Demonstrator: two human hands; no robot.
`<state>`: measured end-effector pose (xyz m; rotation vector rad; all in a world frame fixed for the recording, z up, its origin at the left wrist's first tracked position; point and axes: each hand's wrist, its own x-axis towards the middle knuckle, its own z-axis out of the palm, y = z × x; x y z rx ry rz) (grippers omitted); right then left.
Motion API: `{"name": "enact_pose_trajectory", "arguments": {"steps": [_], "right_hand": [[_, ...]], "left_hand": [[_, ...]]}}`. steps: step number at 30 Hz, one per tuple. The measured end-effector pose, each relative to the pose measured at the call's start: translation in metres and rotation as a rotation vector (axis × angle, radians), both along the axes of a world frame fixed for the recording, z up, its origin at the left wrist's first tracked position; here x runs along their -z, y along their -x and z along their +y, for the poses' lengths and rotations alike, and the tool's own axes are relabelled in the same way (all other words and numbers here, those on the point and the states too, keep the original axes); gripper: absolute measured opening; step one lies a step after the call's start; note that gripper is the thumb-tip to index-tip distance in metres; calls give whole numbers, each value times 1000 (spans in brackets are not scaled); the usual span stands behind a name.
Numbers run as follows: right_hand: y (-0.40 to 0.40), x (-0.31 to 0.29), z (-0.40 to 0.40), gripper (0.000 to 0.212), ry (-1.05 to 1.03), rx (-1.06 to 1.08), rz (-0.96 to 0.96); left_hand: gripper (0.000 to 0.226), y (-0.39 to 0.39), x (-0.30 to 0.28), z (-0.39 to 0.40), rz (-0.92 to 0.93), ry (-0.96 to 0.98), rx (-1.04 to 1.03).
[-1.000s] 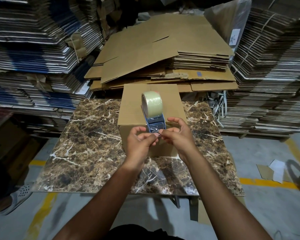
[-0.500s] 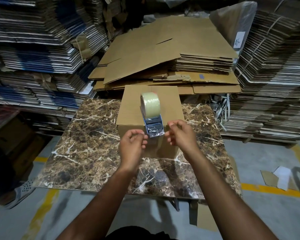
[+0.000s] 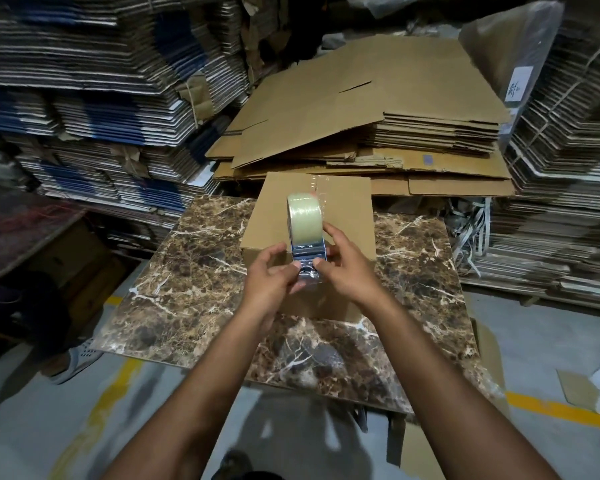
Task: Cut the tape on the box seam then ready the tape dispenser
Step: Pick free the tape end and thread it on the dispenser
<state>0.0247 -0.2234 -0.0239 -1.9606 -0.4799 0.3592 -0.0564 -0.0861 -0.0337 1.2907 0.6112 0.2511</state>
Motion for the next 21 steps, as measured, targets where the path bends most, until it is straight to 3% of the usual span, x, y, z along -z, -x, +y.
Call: {"name": "enact_pose_trajectory", "arguments": {"steps": [5, 12, 18, 21], "right_hand": [[26, -2, 7, 72, -159, -59, 131], [73, 29, 84, 69, -320, -120, 196], [81, 60, 178, 58, -271, -151, 266], [68, 80, 221, 52, -229, -90, 399]], "left_hand": [[27, 29, 5, 23, -30, 276, 69], [27, 79, 17, 97, -53, 193, 80], [18, 90, 38, 189, 22, 117, -39], [16, 77, 60, 233, 68, 117, -41]]}}
